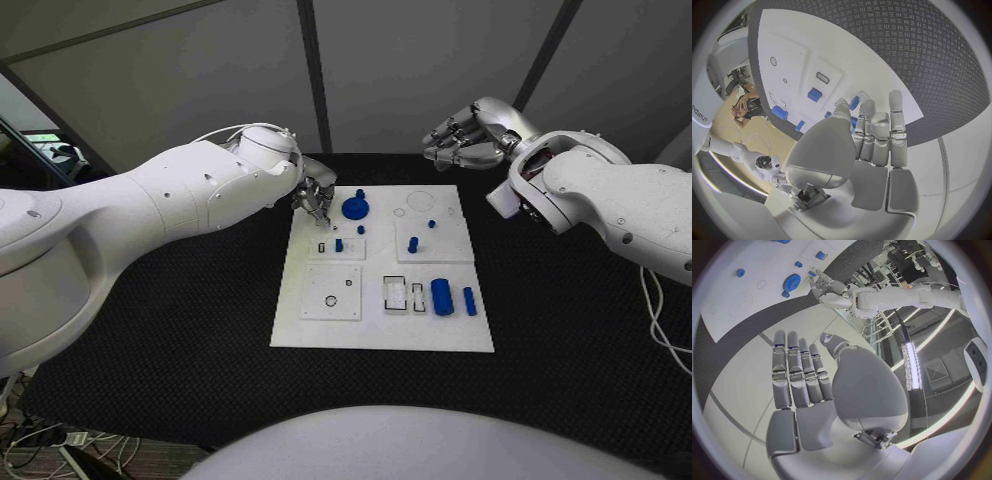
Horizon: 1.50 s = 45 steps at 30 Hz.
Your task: Assemble the parts on the task board
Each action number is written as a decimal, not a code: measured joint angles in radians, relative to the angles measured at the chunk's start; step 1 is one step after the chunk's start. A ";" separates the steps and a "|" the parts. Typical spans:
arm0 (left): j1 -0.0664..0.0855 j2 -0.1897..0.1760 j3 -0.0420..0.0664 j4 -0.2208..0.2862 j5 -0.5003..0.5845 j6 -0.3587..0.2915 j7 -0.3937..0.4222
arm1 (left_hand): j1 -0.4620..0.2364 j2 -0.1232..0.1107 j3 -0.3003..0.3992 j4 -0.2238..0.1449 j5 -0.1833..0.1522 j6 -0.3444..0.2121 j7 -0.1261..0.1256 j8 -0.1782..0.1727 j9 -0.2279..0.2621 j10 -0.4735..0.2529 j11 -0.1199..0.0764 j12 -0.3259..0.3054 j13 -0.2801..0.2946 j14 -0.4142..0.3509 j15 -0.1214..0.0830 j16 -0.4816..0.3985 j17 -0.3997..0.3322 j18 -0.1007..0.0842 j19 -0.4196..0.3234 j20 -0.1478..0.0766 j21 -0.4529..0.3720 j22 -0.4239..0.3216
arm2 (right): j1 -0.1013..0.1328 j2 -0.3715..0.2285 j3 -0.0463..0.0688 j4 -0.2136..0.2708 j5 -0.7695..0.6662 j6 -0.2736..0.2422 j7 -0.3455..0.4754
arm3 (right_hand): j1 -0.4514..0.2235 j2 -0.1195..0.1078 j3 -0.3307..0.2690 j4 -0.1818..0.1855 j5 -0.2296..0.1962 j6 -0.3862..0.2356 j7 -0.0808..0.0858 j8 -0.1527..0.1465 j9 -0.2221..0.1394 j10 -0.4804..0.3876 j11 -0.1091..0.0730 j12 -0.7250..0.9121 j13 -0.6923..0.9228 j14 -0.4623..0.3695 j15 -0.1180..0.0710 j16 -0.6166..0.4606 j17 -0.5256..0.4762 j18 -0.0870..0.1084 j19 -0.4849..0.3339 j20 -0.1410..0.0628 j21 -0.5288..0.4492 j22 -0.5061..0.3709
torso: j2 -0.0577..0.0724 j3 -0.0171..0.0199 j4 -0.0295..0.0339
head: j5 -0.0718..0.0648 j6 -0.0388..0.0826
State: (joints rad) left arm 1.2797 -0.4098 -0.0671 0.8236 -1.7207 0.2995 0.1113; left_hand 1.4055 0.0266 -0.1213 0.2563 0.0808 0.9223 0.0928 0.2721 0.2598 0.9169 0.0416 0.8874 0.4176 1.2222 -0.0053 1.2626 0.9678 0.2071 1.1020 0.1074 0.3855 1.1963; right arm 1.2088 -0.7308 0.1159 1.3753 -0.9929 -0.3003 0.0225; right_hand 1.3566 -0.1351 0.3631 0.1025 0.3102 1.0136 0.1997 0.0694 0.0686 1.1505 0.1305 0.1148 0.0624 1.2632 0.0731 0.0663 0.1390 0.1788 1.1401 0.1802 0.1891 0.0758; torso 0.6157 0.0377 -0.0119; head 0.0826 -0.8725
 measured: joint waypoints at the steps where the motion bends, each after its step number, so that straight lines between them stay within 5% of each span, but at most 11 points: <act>1: 0.000 0.000 0.000 0.000 0.000 0.001 0.000 | 0.000 0.000 0.000 0.000 0.000 0.000 0.000 0.000 0.000 0.000 0.000 -0.001 0.000 0.000 0.000 0.000 0.000 0.000 0.000 0.000 0.000 0.000 | 0.000 0.000 0.000 0.000 0.000 0.000 0.000 | 0.000 0.000 0.000 0.000 0.000 0.000 0.000 0.000 0.000 0.000 0.000 0.000 0.000 0.000 0.000 0.000 0.000 0.000 0.000 0.000 0.000 -0.001 | 0.000 0.0000 0.0000 | 0.000 0.000; 22: 0.000 -0.003 0.000 0.002 0.000 0.011 0.005 | 0.018 0.024 -0.006 -0.005 0.000 0.023 -0.009 -0.019 0.003 0.008 -0.008 -0.017 -0.004 0.000 0.000 0.000 -0.002 0.000 0.000 0.000 -0.004 0.005 | 0.000 0.003 0.000 -0.002 0.000 0.001 0.000 | 0.000 0.000 0.000 0.000 0.000 0.000 0.000 0.000 0.000 0.000 0.000 0.000 0.000 0.000 0.000 0.000 0.000 0.000 0.000 0.000 0.000 0.000 | 0.000 0.0002 0.0001 | 0.002 0.000; 45: 0.000 -0.002 0.000 0.003 0.000 0.011 0.008 | 0.017 0.025 -0.008 -0.008 0.000 0.027 -0.005 -0.031 0.003 0.011 -0.004 -0.026 -0.005 0.000 0.000 0.000 -0.001 0.000 0.000 0.000 -0.004 0.008 | 0.000 0.003 0.000 -0.003 0.000 0.002 0.000 | 0.000 0.000 0.000 0.000 0.000 0.000 0.000 0.000 0.000 0.000 0.000 0.000 0.000 0.000 0.000 0.000 0.000 0.000 0.000 0.000 0.000 0.000 | 0.000 0.0005 -0.0006 | 0.000 0.000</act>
State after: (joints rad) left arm 1.2796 -0.4115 -0.0670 0.8270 -1.7210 0.3105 0.1193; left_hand 1.4226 0.0516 -0.1296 0.2480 0.0808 0.9490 0.0874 0.2408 0.2625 0.9280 0.0376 0.8615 0.4123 1.2222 -0.0053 1.2626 0.9670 0.2072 1.1021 0.1074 0.3817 1.2047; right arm 1.2088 -0.7276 0.1159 1.3724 -0.9929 -0.2987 0.0226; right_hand 1.3566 -0.1351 0.3631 0.1025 0.3102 1.0136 0.1997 0.0694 0.0686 1.1505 0.1305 0.1148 0.0624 1.2632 0.0731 0.0663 0.1389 0.1788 1.1401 0.1802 0.1891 0.0754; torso 0.6160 0.0382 -0.0125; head 0.0828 -0.8725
